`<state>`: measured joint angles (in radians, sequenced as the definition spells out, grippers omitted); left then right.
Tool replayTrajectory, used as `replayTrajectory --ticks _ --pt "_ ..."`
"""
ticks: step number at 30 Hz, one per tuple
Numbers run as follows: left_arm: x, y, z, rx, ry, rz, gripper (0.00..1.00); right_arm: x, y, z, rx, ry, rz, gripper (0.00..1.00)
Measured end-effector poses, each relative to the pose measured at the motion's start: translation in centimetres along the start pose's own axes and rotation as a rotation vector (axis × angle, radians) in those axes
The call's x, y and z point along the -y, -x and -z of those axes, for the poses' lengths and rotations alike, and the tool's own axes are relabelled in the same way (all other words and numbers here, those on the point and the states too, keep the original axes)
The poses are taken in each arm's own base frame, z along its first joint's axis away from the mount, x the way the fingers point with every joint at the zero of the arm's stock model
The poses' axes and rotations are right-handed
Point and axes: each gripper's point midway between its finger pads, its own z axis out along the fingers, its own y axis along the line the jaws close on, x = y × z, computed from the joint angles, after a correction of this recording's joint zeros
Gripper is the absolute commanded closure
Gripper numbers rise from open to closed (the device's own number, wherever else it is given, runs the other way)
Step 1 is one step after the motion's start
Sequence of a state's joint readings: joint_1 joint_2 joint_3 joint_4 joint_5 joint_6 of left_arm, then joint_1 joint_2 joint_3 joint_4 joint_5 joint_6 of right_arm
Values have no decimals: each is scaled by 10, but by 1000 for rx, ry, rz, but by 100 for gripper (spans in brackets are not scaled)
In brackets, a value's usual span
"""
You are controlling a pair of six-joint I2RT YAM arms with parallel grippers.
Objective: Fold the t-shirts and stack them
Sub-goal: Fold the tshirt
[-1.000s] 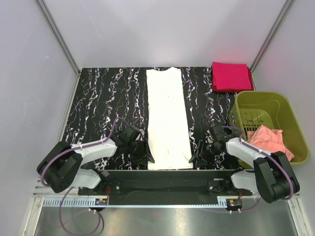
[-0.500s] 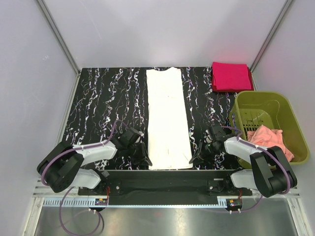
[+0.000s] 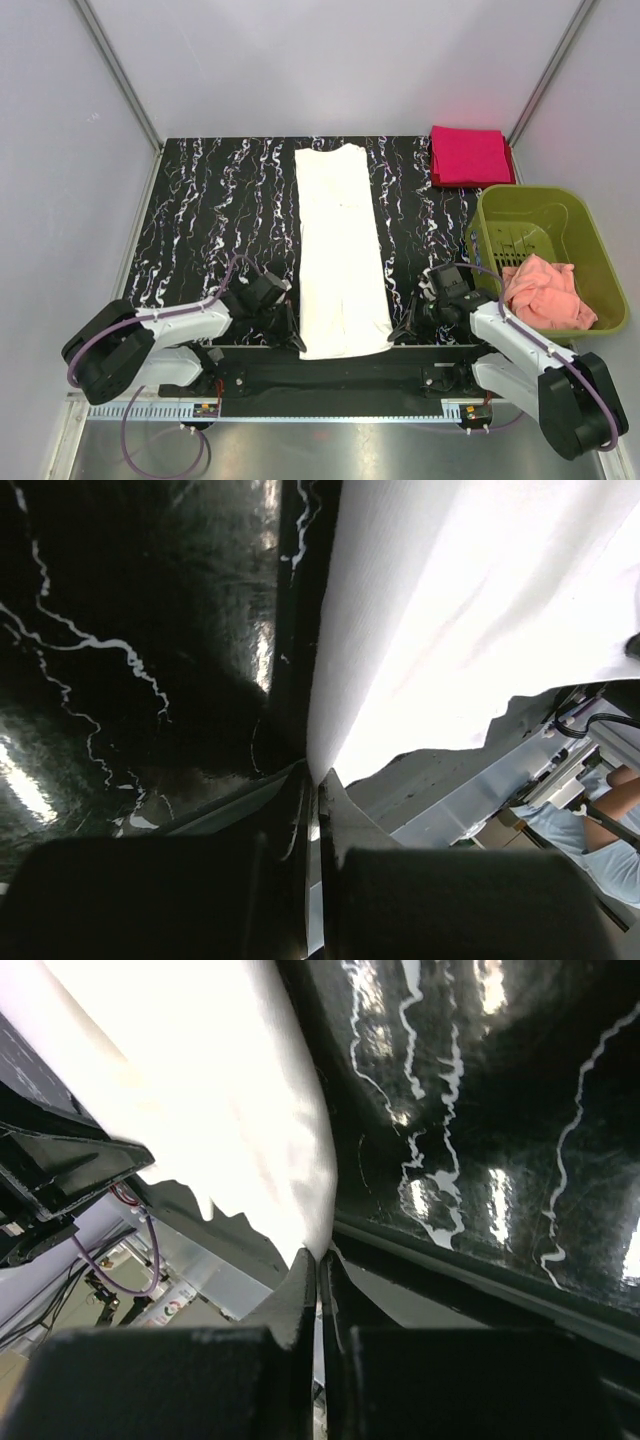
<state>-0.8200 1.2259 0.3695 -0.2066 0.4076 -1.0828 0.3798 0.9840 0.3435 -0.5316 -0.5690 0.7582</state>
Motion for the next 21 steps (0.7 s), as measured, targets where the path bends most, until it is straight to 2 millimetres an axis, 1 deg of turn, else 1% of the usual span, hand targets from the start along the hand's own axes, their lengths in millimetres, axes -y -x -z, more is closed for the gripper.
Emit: replayTrajectory --ticks 3,5,6,8,10,12,14,16,18,21 --pt "-2 -2 3 -7 33 4 100 1 -3 3 -10 -17 -22 100" --pt "3 1 9 3 52 -3 100 -4 -1 7 -7 -23 -27 100" --pt "10 6 15 15 56 -15 100 -9 2 10 -2 -22 -24 100" --pt "33 21 28 50 40 -44 100 -24 14 16 15 -20 -9 100" --pt "63 47 45 108 4 -73 100 -43 31 20 20 -30 9 100" --pt "87 80 60 166 -19 -82 100 -61 53 19 21 -35 32 100" --pt "100 109 69 205 -24 -82 100 -76 78 18 31 -36 44 100" --pt "105 140 75 238 -16 -73 100 -89 106 19 47 -37 46 100" --pt "105 166 76 245 6 -55 100 -101 135 20 68 -34 56 100" --pt "105 204 70 246 27 -38 100 -119 178 18 92 -29 84 100"
